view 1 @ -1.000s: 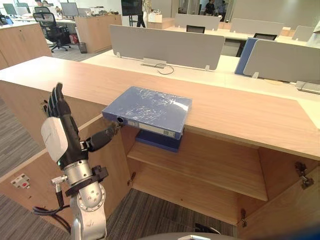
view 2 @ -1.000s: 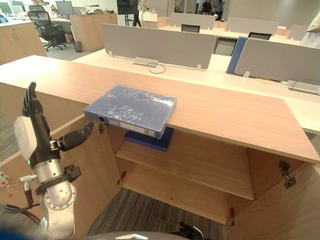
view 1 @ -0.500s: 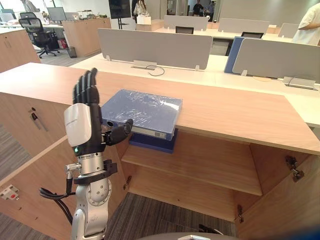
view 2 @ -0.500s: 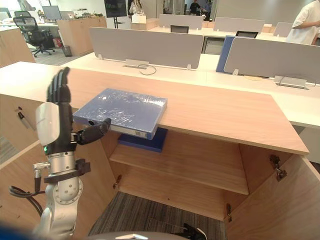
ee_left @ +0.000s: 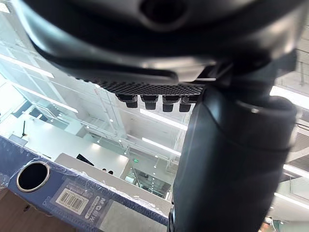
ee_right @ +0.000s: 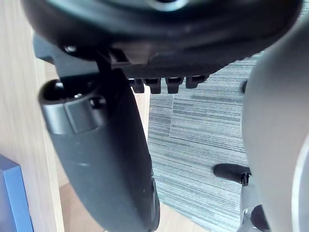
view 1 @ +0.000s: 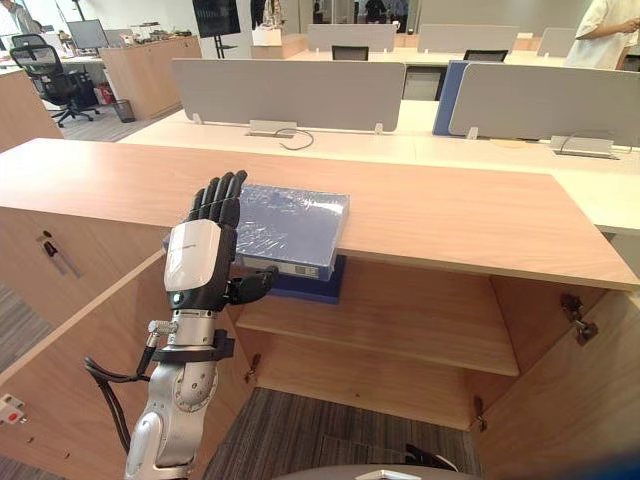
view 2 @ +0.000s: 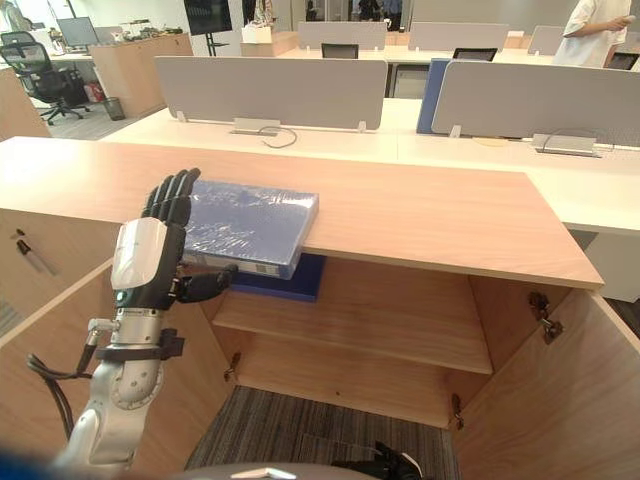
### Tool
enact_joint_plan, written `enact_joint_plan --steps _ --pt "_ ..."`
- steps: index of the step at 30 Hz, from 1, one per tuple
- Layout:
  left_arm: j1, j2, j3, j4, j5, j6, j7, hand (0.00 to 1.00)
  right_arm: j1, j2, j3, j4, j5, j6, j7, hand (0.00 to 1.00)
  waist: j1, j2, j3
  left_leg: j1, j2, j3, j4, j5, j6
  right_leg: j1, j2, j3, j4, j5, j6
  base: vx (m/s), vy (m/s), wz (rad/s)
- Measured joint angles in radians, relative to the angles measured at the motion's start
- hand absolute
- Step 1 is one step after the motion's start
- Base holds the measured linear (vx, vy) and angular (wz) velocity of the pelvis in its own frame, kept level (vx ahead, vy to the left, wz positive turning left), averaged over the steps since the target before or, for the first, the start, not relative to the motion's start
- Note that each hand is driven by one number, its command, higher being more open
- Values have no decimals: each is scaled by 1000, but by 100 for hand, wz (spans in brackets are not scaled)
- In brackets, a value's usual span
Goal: Walk over to the cabinet, pick up the folder, carry it to the office cabinet, place the folder inside the office cabinet, then close the office cabinet door
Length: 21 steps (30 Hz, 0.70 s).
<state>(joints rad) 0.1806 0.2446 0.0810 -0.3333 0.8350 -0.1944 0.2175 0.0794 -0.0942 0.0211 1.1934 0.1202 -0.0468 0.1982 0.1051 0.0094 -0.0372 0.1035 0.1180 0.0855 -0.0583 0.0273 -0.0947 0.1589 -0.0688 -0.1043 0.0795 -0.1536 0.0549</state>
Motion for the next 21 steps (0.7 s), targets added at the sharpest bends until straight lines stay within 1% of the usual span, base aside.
enact_joint_plan --steps 9,12,15,19,21 --pt "0 27 -26 65 0 -1 -7 100 -1 -8 0 1 0 -1 0 100 -1 10 -1 13 0 17 -6 0 0 -3 2 21 5 0 -1 -15 13 -6" --pt "-16 60 -40 131 0 -8 -9 100 -5 -14 3 0 -1 0 0 100 -5 19 -1 34 0 23 -28 7 1 1 3 24 6 0 -1 -9 14 -5" --pt "-48 90 -62 232 0 -5 -14 100 -11 -19 10 -1 -1 1 0 100 -7 20 5 33 0 25 -28 7 1 -1 3 24 6 0 -1 -3 5 -1" --pt "-62 110 -76 272 0 -1 -19 100 -22 -22 39 -1 -1 1 0 100 -11 17 18 34 0 27 -29 7 1 -1 4 26 5 0 -1 0 0 0" --pt "-91 114 -80 307 0 3 -19 100 -24 -22 39 -1 -1 2 0 100 -11 15 21 34 0 28 -29 8 1 -1 4 27 4 0 -1 0 0 0"
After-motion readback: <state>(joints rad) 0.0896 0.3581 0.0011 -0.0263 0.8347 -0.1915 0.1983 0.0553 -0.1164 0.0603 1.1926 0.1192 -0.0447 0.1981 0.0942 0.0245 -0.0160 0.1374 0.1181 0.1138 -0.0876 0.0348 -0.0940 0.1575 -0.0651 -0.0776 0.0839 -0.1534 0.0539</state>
